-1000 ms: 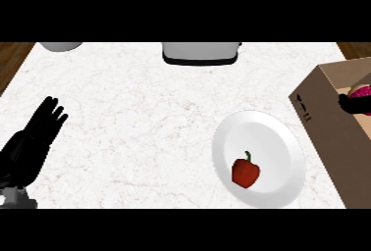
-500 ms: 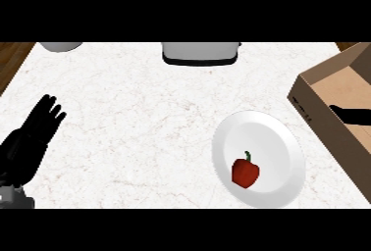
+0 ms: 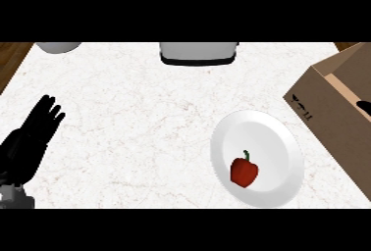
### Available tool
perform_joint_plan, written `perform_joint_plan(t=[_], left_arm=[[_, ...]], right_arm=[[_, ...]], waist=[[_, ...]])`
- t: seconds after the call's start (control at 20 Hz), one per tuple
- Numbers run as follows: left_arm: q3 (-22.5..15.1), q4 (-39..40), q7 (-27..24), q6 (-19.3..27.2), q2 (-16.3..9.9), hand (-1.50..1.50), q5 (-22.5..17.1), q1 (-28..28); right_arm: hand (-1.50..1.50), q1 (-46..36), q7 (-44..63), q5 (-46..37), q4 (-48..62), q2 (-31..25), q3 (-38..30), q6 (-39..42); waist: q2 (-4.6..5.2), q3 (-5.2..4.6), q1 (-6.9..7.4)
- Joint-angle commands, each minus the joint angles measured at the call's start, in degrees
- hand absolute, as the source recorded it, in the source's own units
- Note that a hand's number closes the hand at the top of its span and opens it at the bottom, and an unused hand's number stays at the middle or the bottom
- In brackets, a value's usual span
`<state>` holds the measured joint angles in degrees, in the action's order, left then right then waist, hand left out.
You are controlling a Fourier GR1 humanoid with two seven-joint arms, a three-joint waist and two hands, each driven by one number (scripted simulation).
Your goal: Pick the cupcake from the plate and place it in the cardboard box
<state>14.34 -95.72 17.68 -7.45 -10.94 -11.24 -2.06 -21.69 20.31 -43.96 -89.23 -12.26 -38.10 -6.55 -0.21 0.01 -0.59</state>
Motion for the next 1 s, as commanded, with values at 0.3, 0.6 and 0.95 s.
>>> perform_joint_plan(t=[0.3, 0.6, 0.95], left_arm=[[2.07, 1.95, -0.74, -2.08, -2.22, 0.0, -1.28, -0.55], [-0.3, 0.97, -0.51, -0.48, 0.36, 0.0, 0.24, -0.48], [0.89, 1.1, 0.59, -0.26, -0.57, 0.0, -0.56, -1.74]], right_arm=[[-1.5, 10.79, -1.47, 21.4, -9.0, -5.87, -13.97, 6.53], [-1.5, 19.43, -8.0, 30.95, -8.86, -7.05, -18.08, 11.67], [-1.5, 25.81, -7.64, 37.23, -12.0, -9.55, -21.99, 16.69]], waist=[[0.06, -0.01, -0.06], [0.12, 0.0, 0.17], [0.12, -0.02, 0.28]])
